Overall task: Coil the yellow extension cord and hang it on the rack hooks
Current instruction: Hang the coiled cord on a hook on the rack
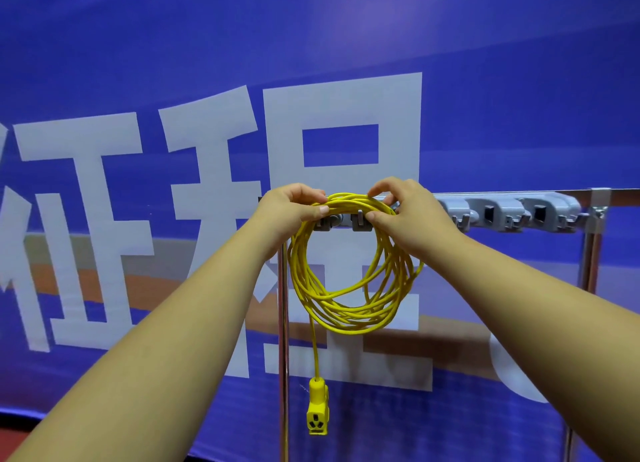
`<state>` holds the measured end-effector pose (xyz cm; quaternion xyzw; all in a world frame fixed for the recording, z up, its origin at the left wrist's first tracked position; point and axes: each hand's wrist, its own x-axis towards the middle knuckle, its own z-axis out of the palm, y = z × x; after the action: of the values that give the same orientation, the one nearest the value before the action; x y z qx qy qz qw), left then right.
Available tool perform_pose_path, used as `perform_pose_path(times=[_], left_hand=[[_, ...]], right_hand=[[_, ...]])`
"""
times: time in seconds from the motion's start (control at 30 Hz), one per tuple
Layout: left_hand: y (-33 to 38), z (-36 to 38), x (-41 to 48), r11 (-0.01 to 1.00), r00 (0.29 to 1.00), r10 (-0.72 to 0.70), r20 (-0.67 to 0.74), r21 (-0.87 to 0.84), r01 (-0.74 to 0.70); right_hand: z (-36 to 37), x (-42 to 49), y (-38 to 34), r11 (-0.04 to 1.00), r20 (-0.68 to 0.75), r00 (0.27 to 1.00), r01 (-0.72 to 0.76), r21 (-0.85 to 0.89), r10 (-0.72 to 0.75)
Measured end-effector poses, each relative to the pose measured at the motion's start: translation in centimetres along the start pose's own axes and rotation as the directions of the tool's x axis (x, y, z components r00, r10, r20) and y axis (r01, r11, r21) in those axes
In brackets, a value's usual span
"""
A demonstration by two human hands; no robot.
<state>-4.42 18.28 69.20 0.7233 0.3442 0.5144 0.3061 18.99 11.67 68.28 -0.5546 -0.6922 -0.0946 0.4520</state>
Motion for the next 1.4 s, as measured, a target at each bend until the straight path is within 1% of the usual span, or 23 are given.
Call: perform_pose_path(times=[0.1,0.17,0.23,0.33,0.4,0.43,0.5,0.53,0.63,0.7,0.77,0.83,0.9,1.03,1.1,1.17,1.23,1.33,1.4], left_hand=[[0.1,0.5,-0.1,0.984,0.994,0.086,-0.068,0.161,-0.074],[0.0,0.7,-0.3,0.977,0.989,0.116,-0.094,0.189,-0.096],[0.1,0.8,-0.5,0.978,0.988,0.119,-0.103,0.186,-0.099],[0.0,1.0,-0.9,0.974,0.984,0.135,-0.12,0.199,-0.109],[-0.3,1.1,-1.2,0.952,0.966,0.201,-0.163,0.266,-0.153],[-0.6,1.2,-1.4,0.923,0.947,0.264,-0.18,0.332,-0.195],[-1.5,1.5,-1.8,0.839,0.903,0.39,-0.181,0.475,-0.267],[-1.8,1.7,-2.0,0.813,0.888,0.42,-0.185,0.511,-0.279],[-2.6,1.8,-2.7,0.816,0.885,0.413,-0.217,0.521,-0.253],[-2.8,1.8,-3.2,0.805,0.891,0.409,-0.198,0.537,-0.25],[-2.8,1.7,-3.7,0.794,0.897,0.407,-0.176,0.553,-0.252],[-2.8,1.7,-4.1,0.782,0.901,0.399,-0.171,0.576,-0.237],[-2.7,1.6,-4.4,0.776,0.904,0.39,-0.175,0.592,-0.22],[-2.7,1.2,-5.3,0.804,0.922,0.35,-0.166,0.558,-0.204],[-3.1,1.2,-5.8,0.83,0.922,0.331,-0.2,0.526,-0.184],[-3.5,1.1,-6.2,0.864,0.915,0.307,-0.263,0.48,-0.151],[-3.7,1.1,-6.5,0.877,0.91,0.305,-0.283,0.456,-0.152],[-3.6,0.8,-6.7,0.853,0.899,0.347,-0.267,0.489,-0.184],[-3.4,0.5,-6.8,0.839,0.889,0.37,-0.269,0.507,-0.196]], right_hand=[[0.0,-0.4,0.0,1.0,0.007,1.0,-0.018,0.019,0.018],[0.0,-0.9,-0.1,0.999,-0.033,0.999,-0.027,-0.03,0.026],[0.1,-2.1,-0.2,0.995,-0.161,0.985,-0.073,-0.071,0.061],[1.2,-5.4,-0.1,0.989,-0.398,0.905,-0.142,0.048,0.149],[2.5,-8.0,0.2,0.979,-0.465,0.863,-0.156,0.13,0.199],[3.3,-9.3,0.3,0.974,-0.46,0.861,-0.155,0.166,0.216],[5.0,-11.8,0.7,0.967,-0.403,0.889,-0.142,0.212,0.218],[5.8,-12.9,0.9,0.968,-0.359,0.911,-0.127,0.219,0.201],[8.3,-16.0,1.2,0.962,-0.146,0.973,-0.139,0.233,0.176],[9.8,-17.6,1.2,0.966,-0.029,0.983,-0.173,0.191,0.182],[10.9,-18.6,1.0,0.959,0.049,0.974,-0.226,0.172,0.221],[11.7,-18.9,0.6,0.927,0.119,0.948,-0.313,0.207,0.293],[12.2,-18.9,0.2,0.896,0.146,0.926,-0.374,0.24,0.347],[12.6,-18.6,-0.1,0.857,0.213,0.889,-0.451,0.25,0.406],[12.8,-18.8,-0.1,0.842,0.263,0.871,-0.477,0.252,0.415],[13.3,-19.2,-0.1,0.84,0.291,0.857,-0.493,0.226,0.424],[13.8,-19.4,-0.1,0.843,0.312,0.843,-0.506,0.184,0.438],[14.0,-19.5,-0.2,0.83,0.329,0.823,-0.533,0.164,0.464],[13.8,-19.3,-0.4,0.795,0.325,0.807,-0.57,0.209,0.494]])
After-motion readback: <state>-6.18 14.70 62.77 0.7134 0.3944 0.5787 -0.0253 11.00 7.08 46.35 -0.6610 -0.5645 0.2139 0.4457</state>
